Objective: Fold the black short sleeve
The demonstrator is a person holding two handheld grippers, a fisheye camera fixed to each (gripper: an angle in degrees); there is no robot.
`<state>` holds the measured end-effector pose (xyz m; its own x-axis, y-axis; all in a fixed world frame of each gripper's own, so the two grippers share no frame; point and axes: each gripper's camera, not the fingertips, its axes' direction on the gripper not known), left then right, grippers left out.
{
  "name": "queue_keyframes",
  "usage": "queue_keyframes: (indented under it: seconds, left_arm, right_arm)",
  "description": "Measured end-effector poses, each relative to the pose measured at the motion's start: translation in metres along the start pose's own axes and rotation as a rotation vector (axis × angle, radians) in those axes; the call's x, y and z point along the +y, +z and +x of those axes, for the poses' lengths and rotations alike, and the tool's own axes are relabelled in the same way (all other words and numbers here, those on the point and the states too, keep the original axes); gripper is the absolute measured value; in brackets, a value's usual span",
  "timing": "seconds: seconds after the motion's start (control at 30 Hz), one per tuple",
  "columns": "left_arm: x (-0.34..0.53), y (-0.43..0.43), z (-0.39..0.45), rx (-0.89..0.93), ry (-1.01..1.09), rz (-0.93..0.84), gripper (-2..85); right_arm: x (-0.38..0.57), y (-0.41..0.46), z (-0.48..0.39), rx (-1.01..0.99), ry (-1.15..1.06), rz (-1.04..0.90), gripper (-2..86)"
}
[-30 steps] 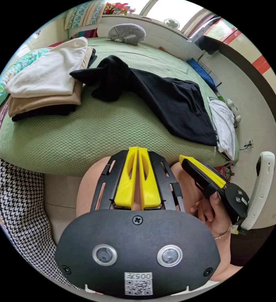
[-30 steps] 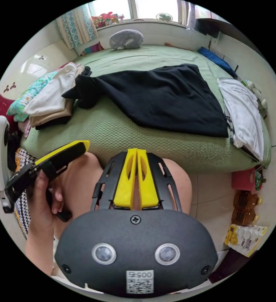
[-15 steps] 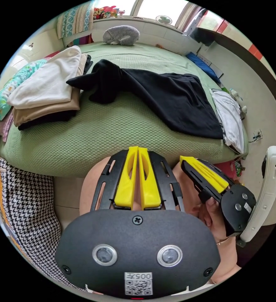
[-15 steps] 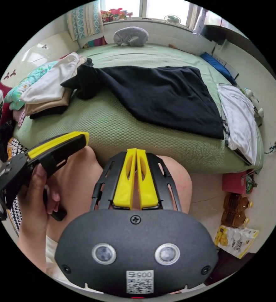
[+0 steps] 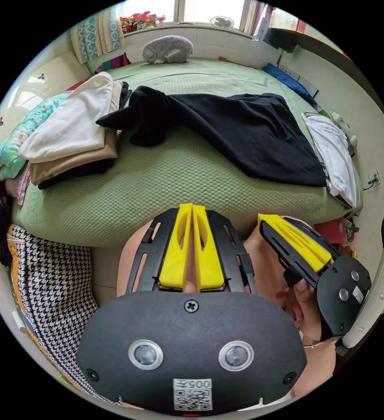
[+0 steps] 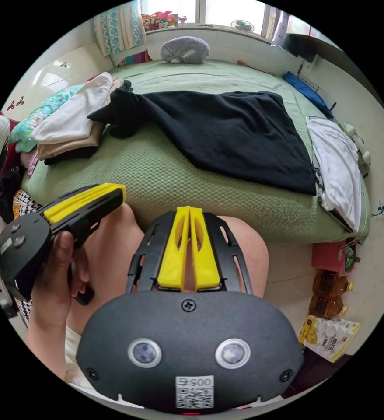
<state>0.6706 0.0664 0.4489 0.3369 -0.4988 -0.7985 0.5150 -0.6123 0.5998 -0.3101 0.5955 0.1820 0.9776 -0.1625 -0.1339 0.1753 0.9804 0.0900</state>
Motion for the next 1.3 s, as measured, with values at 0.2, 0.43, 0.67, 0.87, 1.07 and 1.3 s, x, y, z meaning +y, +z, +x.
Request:
queue_keyframes:
  seconds: [0.2, 0.43, 0.67, 0.87, 1.07, 1.3]
  left_arm:
    - [0.000, -0.005, 0.002, 0.036, -0.010, -0.006, -0.3]
    - [0.000, -0.011, 0.002, 0.062, -0.022, -0.007, -0.2]
    - [0.001, -0.015, 0.008, 0.028, -0.009, -0.010, -0.2]
    - [0.001, -0.018, 0.006, 0.051, -0.019, -0.009, -0.2]
    - [0.001, -0.020, 0.006, 0.049, -0.019, -0.011, -0.2]
    - [0.001, -0.022, 0.003, 0.068, -0.027, -0.010, -0.2]
  right_arm:
    - [0.000, 0.004, -0.005, -0.001, 0.012, -0.006, -1.2]
    - [0.002, 0.007, -0.004, -0.042, 0.031, -0.005, -1.2]
    - [0.004, 0.010, -0.011, -0.038, 0.026, -0.005, -1.2]
    - [0.005, 0.013, -0.015, -0.023, 0.021, -0.007, -1.2]
    - [0.006, 0.014, -0.017, -0.028, 0.024, -0.005, -1.2]
    - [0.007, 0.016, -0.020, -0.019, 0.018, -0.007, -1.2]
